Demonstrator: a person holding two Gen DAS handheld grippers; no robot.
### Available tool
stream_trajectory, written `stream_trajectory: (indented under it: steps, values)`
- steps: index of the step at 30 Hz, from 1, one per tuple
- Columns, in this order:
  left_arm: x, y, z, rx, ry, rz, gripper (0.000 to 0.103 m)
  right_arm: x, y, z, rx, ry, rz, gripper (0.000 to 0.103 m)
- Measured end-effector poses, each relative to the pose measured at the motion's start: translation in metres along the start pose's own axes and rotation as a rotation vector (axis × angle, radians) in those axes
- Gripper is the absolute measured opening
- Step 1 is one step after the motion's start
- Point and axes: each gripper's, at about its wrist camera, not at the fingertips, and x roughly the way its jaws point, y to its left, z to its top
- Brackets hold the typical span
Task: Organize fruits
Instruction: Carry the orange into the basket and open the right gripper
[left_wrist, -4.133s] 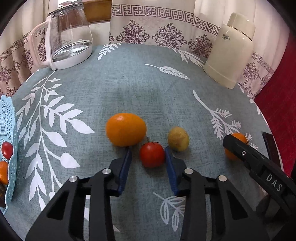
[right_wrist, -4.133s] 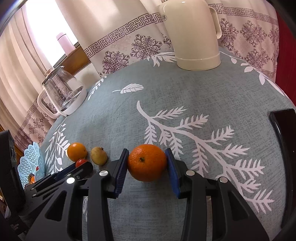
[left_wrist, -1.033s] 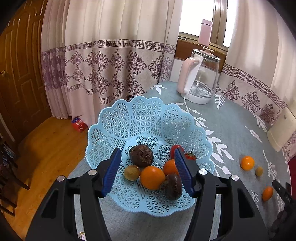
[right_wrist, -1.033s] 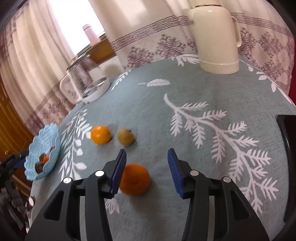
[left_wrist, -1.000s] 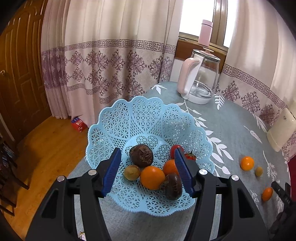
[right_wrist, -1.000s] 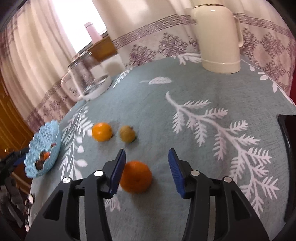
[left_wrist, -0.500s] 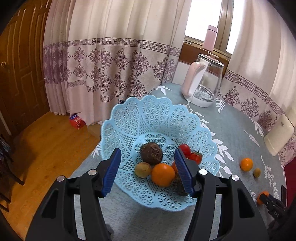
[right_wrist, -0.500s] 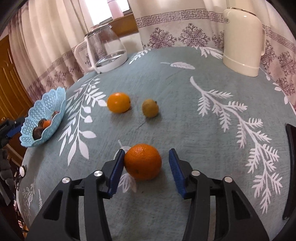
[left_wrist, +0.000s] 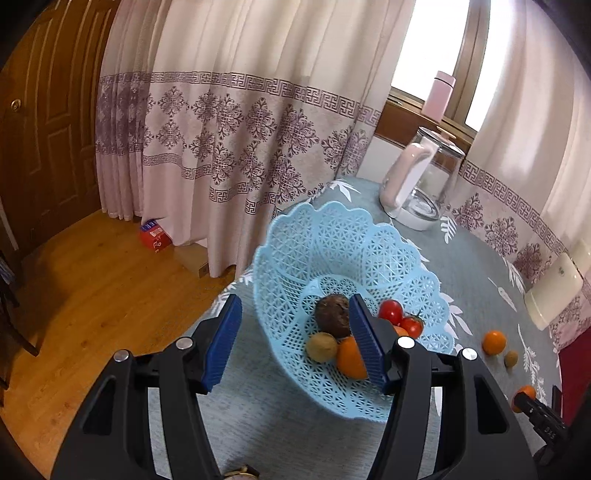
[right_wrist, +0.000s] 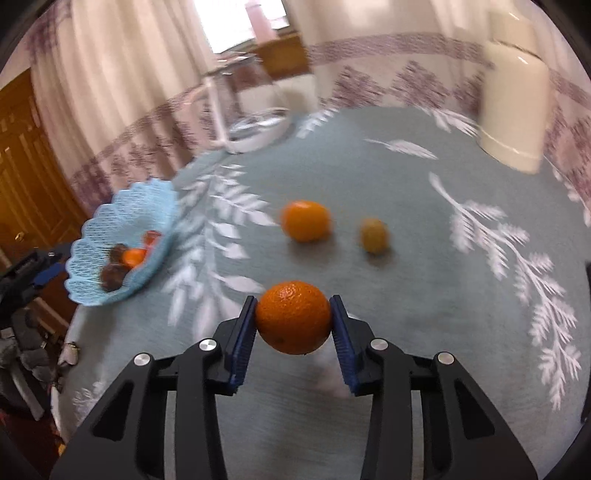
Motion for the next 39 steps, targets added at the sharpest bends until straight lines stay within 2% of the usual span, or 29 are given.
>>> stream_trajectory:
  steps: [12,19,25,39]
  values:
    - [-0.009,0.013,0.005,-0.005,-0.029,0.003,0.062,0.023,0.114,0.036,-0.189,-0.025,0.16,0.04]
    - [-0.009,0.015,0.006,-0.011,-0.029,-0.004,0.062,0.052,0.148,0.045,-0.235,0.008,0.186,0.04]
    - [-0.006,0.015,0.005,-0.013,-0.02,-0.005,0.063,0.072,0.15,0.048,-0.191,0.032,0.207,0.041]
    - [-0.002,0.011,0.001,-0.002,-0.01,-0.005,0.063,0.055,0.116,0.04,-0.109,0.003,0.188,0.041]
